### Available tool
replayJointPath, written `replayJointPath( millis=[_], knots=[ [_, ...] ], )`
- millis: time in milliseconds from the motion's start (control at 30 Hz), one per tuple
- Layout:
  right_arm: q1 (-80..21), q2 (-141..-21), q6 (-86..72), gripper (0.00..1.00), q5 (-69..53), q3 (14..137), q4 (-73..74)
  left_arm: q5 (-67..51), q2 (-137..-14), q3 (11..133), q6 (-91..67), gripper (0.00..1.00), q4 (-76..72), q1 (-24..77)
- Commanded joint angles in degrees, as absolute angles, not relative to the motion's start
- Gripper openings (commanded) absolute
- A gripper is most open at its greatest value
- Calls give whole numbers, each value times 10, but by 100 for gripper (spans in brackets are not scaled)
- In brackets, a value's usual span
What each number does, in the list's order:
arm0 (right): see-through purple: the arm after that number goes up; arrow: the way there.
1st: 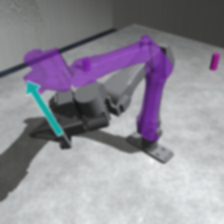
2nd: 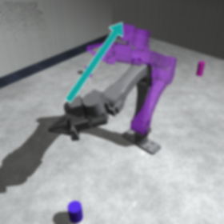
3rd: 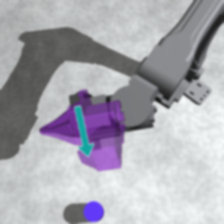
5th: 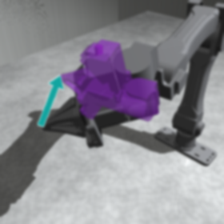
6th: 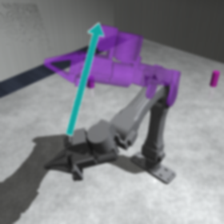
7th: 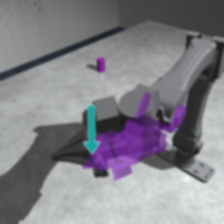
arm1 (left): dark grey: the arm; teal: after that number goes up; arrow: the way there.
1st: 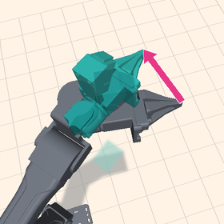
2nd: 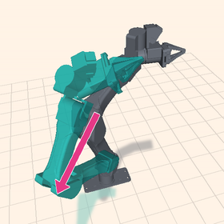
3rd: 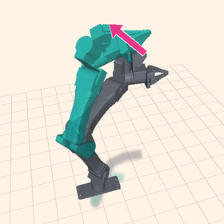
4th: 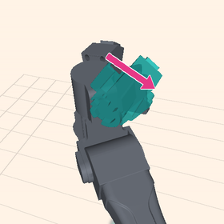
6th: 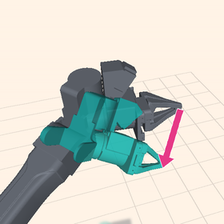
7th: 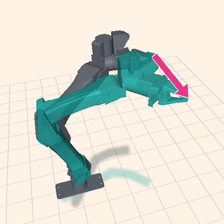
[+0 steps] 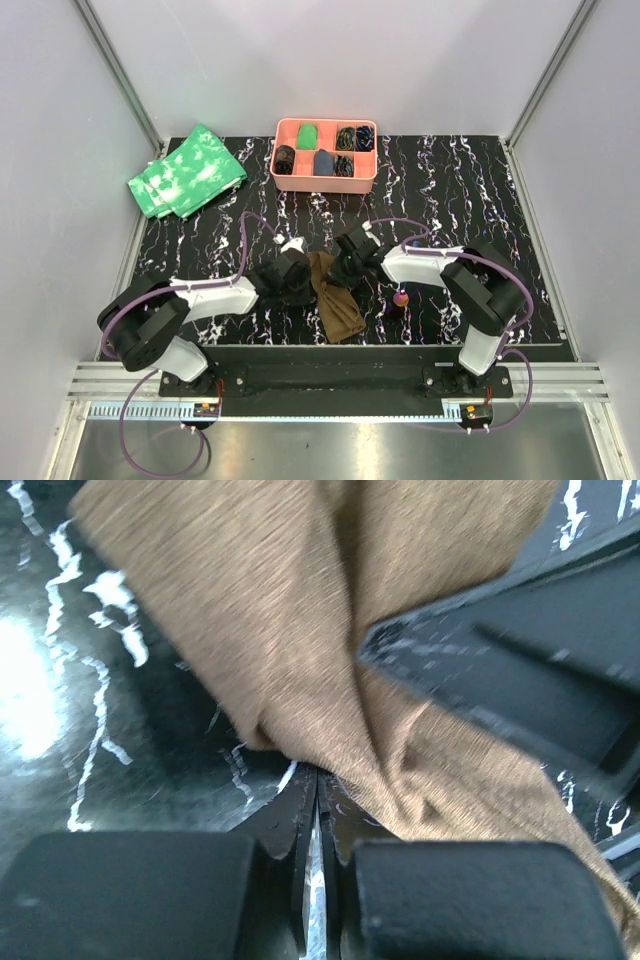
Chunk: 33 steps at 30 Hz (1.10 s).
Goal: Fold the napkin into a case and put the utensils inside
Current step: Fold the 2/3-rectangle-folded napkin at the center of the board.
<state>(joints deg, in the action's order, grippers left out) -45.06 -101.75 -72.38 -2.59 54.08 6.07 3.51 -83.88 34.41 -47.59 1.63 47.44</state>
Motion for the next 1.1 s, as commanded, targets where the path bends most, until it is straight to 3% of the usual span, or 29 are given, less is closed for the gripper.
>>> replayJointPath(
  millis=[0, 433, 700, 833, 1067],
  knots=[
    [-472, -998, -744, 2, 10, 552, 77, 35, -858, 349, -469, 6, 2, 479],
    [-527, -990, -762, 7, 150, 569, 95, 36, -846, 336, -473, 6, 6, 479],
    [-575, -1009, -658, 12, 182, 548, -29, 33, -836, 315, -463, 6, 2, 473],
    [-587, -1000, -614, 21, 200, 544, -20, 14, -764, 296, -457, 7, 22, 448],
    [-587, -997, -535, 22, 204, 536, -6, -29, -638, 328, -419, 10, 156, 366]
  ],
)
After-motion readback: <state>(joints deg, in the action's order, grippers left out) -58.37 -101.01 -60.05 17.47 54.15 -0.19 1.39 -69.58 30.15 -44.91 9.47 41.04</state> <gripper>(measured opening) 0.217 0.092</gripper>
